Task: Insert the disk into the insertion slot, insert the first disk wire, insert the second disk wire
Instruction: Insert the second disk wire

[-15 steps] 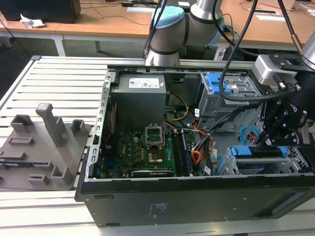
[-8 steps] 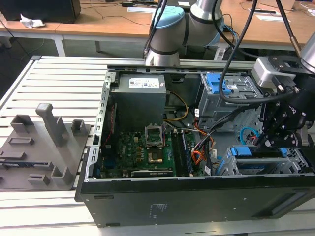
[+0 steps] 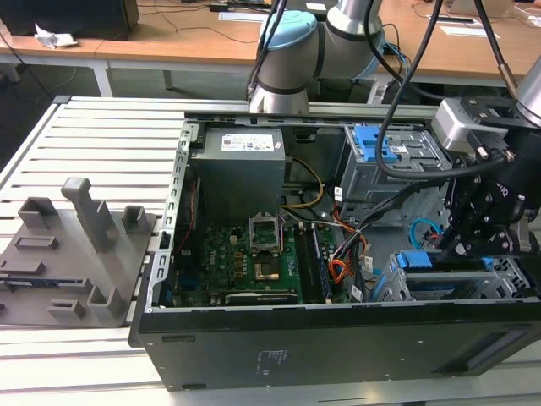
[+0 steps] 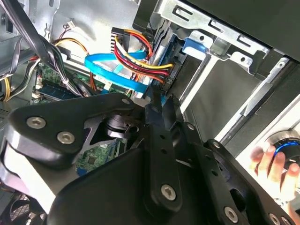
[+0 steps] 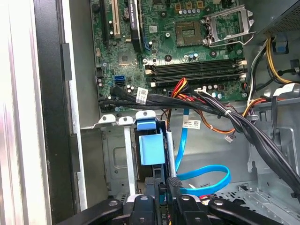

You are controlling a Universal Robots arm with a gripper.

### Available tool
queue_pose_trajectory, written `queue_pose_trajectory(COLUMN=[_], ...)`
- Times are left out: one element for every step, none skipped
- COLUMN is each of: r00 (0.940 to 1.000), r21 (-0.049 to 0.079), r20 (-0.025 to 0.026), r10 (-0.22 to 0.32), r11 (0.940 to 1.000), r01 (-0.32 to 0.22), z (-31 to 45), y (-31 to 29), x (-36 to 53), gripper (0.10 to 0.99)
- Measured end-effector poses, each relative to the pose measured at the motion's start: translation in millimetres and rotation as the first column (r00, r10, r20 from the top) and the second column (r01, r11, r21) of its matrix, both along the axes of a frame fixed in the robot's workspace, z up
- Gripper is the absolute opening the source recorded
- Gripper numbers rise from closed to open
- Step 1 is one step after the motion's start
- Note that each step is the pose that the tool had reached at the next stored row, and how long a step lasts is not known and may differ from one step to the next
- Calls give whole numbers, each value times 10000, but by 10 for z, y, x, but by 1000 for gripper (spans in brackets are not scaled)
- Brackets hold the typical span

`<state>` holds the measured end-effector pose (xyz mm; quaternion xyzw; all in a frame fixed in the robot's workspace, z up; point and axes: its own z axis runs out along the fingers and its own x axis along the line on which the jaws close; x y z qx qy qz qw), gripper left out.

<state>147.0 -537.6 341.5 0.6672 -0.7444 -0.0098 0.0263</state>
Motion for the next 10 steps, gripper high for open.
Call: queue_pose_trajectory(r00=[10000,10000,10000,10000,10000,10000,10000,10000,10000,10000], r21=[-9,-8,-7,-8,-8,-10,-9,-8,-6,-6], r20=[0,1,0,0,0,1,0,1,1,1], r10=[2,1,1,2,1,2,1,2,2,2], r11=[10000,10000,10000,10000,10000,10000,10000,10000,10000,10000], r01=[-2,-1,-1,-2,-1,-2,-1,-2,-2,-2], z=[53,89,134,204,260,291,317,336,336,336], y=[0,4,17,52,66,67,67,67,67,67], x=[1,0,0,0,0,0,0,0,0,0], gripper=[239,239,239,157,106,106,106,106,106,106])
